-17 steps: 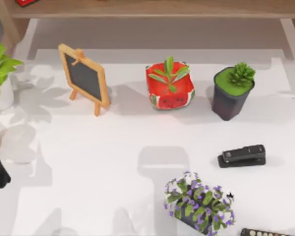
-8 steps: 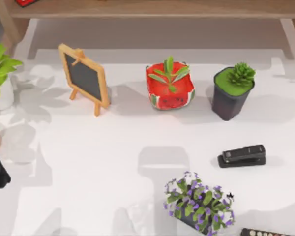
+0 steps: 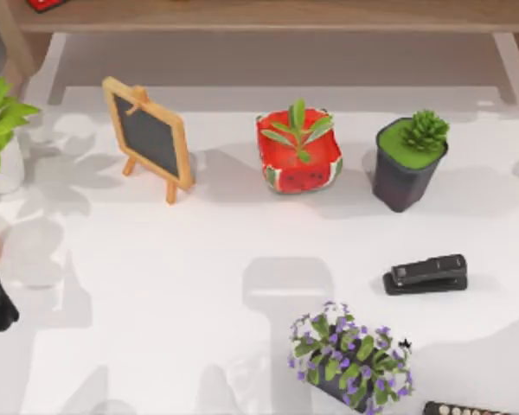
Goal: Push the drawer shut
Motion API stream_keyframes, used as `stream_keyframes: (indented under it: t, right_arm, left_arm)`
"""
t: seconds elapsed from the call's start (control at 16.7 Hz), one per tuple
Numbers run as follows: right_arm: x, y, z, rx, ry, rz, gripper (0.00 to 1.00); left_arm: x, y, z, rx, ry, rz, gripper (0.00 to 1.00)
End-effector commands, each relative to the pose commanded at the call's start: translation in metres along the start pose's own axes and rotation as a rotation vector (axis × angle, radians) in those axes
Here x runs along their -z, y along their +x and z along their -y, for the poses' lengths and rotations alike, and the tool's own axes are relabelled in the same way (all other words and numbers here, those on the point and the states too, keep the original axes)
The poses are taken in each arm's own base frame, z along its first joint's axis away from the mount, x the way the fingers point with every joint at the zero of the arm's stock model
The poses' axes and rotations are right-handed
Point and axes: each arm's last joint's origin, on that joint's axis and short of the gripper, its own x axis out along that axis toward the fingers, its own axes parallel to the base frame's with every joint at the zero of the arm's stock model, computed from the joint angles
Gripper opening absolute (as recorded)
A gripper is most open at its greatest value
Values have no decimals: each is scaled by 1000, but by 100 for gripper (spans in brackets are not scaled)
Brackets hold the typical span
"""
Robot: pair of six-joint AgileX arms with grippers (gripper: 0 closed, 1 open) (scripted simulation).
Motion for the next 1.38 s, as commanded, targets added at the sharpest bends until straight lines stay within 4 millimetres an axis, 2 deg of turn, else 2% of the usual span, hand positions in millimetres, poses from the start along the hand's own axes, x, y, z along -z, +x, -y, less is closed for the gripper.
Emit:
stream_keyframes:
  t: [0.18,0.42,1.2,1.38]
  right_arm:
    - [-1,18,-3,-12,6,-3,0]
    - [-1,19,-4,-16,7,-3,0]
    - [-1,19,-4,-16,7,-3,98]
    - [-1,19,-4,-16,7,-3,100]
  left_arm:
    - [0,0,0,0,0,0,100]
    - [0,0,0,0,0,0,100]
    - [0,0,0,0,0,0,100]
    - [0,0,0,0,0,0,100]
